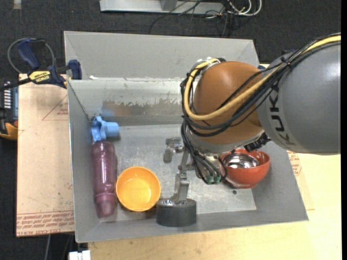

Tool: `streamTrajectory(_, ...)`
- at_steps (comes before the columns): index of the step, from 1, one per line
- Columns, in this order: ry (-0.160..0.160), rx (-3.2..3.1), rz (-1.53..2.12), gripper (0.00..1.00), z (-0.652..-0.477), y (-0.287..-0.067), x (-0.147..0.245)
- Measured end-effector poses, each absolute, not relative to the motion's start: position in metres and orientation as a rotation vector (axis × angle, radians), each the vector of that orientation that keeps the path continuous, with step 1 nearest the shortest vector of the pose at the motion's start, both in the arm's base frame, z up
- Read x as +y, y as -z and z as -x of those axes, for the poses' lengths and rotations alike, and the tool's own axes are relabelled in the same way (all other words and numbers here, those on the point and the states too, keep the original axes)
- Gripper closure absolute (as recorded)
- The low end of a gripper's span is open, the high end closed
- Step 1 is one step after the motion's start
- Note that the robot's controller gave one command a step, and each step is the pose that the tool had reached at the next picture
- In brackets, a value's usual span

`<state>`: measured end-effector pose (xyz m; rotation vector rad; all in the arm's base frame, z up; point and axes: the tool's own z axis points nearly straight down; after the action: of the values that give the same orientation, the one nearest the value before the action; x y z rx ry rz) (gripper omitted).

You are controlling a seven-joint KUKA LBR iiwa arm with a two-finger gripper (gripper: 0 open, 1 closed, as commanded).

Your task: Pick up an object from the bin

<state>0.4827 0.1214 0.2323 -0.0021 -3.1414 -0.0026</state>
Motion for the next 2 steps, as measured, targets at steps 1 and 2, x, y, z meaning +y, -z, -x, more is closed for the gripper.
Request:
streamTrajectory(1,0.003,-3.141,0.002,0.0,-0.4827,-0.2323,0.1214)
streamTrajectory(2,0.003,-3.142,-0.003,0.0,-0.4852,-0.234,0.1231)
